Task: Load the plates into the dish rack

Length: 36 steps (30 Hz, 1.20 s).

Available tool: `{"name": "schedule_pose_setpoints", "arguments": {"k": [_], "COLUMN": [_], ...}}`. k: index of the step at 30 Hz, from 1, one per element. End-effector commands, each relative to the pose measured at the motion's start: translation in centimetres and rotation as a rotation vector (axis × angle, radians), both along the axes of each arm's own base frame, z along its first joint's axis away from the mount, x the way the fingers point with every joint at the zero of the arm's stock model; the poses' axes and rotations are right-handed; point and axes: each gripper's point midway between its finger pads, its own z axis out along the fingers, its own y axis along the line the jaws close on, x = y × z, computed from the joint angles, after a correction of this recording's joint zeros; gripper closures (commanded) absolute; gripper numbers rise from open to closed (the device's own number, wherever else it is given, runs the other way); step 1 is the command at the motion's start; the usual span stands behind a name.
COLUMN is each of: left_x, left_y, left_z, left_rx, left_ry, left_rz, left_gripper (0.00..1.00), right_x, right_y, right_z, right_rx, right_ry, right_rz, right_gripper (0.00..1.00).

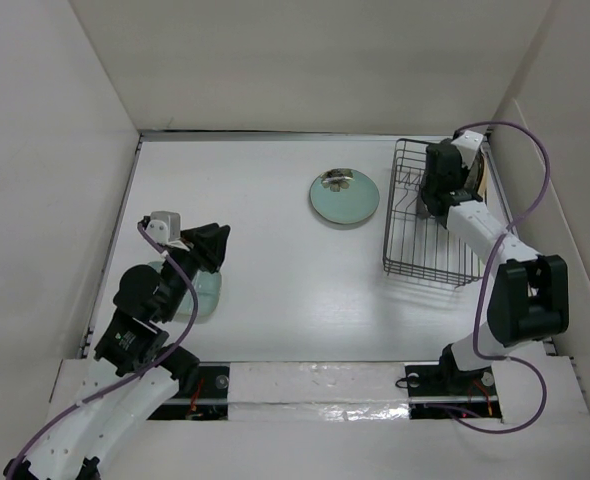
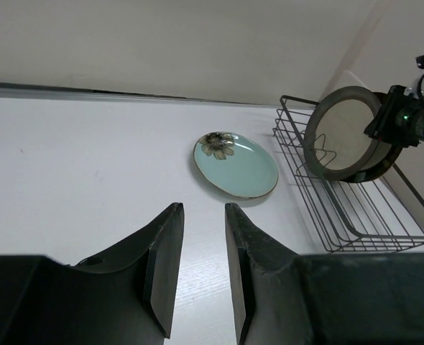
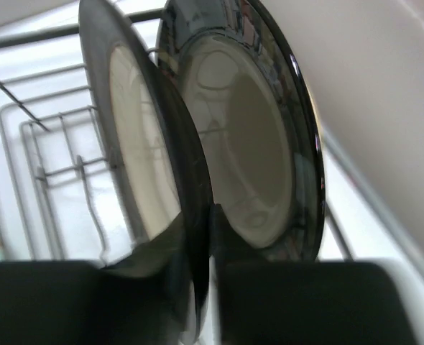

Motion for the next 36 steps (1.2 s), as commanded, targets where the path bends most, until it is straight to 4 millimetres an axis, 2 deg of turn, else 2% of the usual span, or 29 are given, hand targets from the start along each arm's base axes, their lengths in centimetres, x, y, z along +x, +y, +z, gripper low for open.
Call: {"name": "schedule_pose_setpoints", "arguments": {"k": [1, 2, 4, 6, 7, 8, 11, 12, 13, 14, 16, 17, 18, 19, 20, 21, 22, 23, 24, 25, 27, 28, 29, 31, 32, 33, 34, 35, 36], "left_x": [0.9, 1.1, 1.5, 2.0, 2.2, 2.6, 3.6, 3.8, 4.0, 4.5, 4.9, 5.5, 5.8, 5.9, 6.8, 7.4, 7.7, 8.6, 9.3, 9.7, 10.7, 10.9, 11.8, 13.0, 14.1, 14.8, 15.7, 16.4, 16.9], "left_y": [0.9, 0.9, 1.2, 1.3, 1.4, 1.5, 1.4, 1.3, 0.9, 0.3, -1.0, -1.8, -2.6, -3.7, -4.8, -5.7, -6.7, -7.8, -8.6, -10.7, -12.4, -13.7, -15.0, -16.0, -16.5, -16.8, -17.4, -18.0, -18.5], "left_z": [0.9, 0.8, 0.2, -0.2, -0.1, -1.0, -1.7, -2.0, -1.6, -2.1, -1.3, -2.1, -2.1, -1.6, -2.9, -2.7, -2.3, -3.9, -3.7, -5.3, -6.0, -5.7, -7.2, -7.8, -10.0, -10.7, -10.4, -13.1, -13.7], "left_rx": [-0.037, -0.037, -0.031, -0.033, -0.044, -0.035, -0.050, -0.049, -0.069, -0.060, -0.070, -0.053, -0.052, -0.053, -0.043, -0.057, -0.069, -0.075, -0.097, -0.094, -0.149, -0.168, -0.199, -0.232, -0.219, -0.215, -0.228, -0.208, -0.207], "left_ry": [-0.005, 0.004, 0.022, 0.045, 0.051, 0.091, 0.152, 0.171, 0.178, 0.200, 0.208, 0.240, 0.247, 0.249, 0.294, 0.291, 0.296, 0.350, 0.348, 0.398, 0.444, 0.453, 0.503, 0.514, 0.557, 0.572, 0.574, 0.632, 0.649], "left_rz": [0.073, 0.080, 0.103, 0.127, 0.144, 0.163, 0.201, 0.204, 0.193, 0.181, 0.134, 0.114, 0.088, 0.035, 0.014, -0.009, -0.047, -0.059, -0.076, -0.132, -0.151, -0.182, -0.193, -0.196, -0.174, -0.159, -0.155, -0.143, -0.147], "left_gripper": [0.74, 0.74, 0.74, 0.75, 0.76, 0.80, 0.87, 0.89, 0.89, 0.89, 0.89, 0.90, 0.95, 1.00, 1.00, 1.00, 1.00, 1.00, 1.00, 1.00, 0.98, 0.89, 0.72, 0.54, 0.44, 0.42, 0.40, 0.40, 0.40], "right_x": [1.1, 1.0, 0.9, 0.6, 0.4, -0.2, -1.3, -2.0, -2.5, -3.0, -5.0, -5.6, -7.0, -7.6, -8.4, -9.1, -10.7, -11.7, -12.3, -13.2, -13.8, -13.9, -14.1, -14.2, -14.5, -14.8, -14.9, -15.2, -15.4], "right_y": [0.5, 0.5, 1.2, 1.6, 2.1, 2.5, 4.3, 5.2, 5.5, 5.9, 6.8, 6.7, 6.9, 7.8, 8.9, 9.8, 12.3, 14.4, 15.7, 18.1, 20.2, 21.0, 22.1, 22.7, 23.4, 23.8, 23.6, 23.5, 23.0], "right_z": [1.0, 1.3, 2.3, 4.2, 5.0, 6.6, 8.1, 9.3, 9.8, 10.3, 11.8, 12.4, 13.8, 14.7, 15.6, 16.4, 17.5, 18.0, 18.2, 17.9, 16.9, 16.2, 14.4, 12.9, 12.4, 12.0, 11.7, 11.8, 11.5], "right_rx": [0.158, 0.164, 0.201, 0.228, 0.234, 0.243, 0.267, 0.277, 0.280, 0.287, 0.303, 0.310, 0.329, 0.370, 0.412, 0.459, 0.556, 0.605, 0.644, 0.700, 0.731, 0.739, 0.745, 0.726, 0.722, 0.715, 0.701, 0.699, 0.696], "right_ry": [-0.150, -0.164, -0.209, -0.260, -0.278, -0.333, -0.391, -0.424, -0.444, -0.459, -0.526, -0.553, -0.602, -0.632, -0.667, -0.702, -0.762, -0.784, -0.795, -0.767, -0.720, -0.697, -0.643, -0.600, -0.574, -0.556, -0.546, -0.558, -0.570], "right_rz": [-0.002, 0.000, 0.031, 0.052, 0.067, 0.085, 0.133, 0.159, 0.166, 0.177, 0.216, 0.221, 0.247, 0.308, 0.366, 0.420, 0.559, 0.651, 0.707, 0.792, 0.851, 0.862, 0.880, 0.896, 0.931, 0.949, 0.949, 0.941, 0.929], "right_gripper": [0.61, 0.42, 0.28, 0.16, 0.13, 0.10, 0.05, 0.05, 0.04, 0.04, 0.04, 0.04, 0.15, 0.32, 0.57, 1.00, 1.00, 1.00, 1.00, 1.00, 1.00, 1.00, 0.96, 0.90, 0.86, 0.84, 0.83, 0.83, 0.80]}}
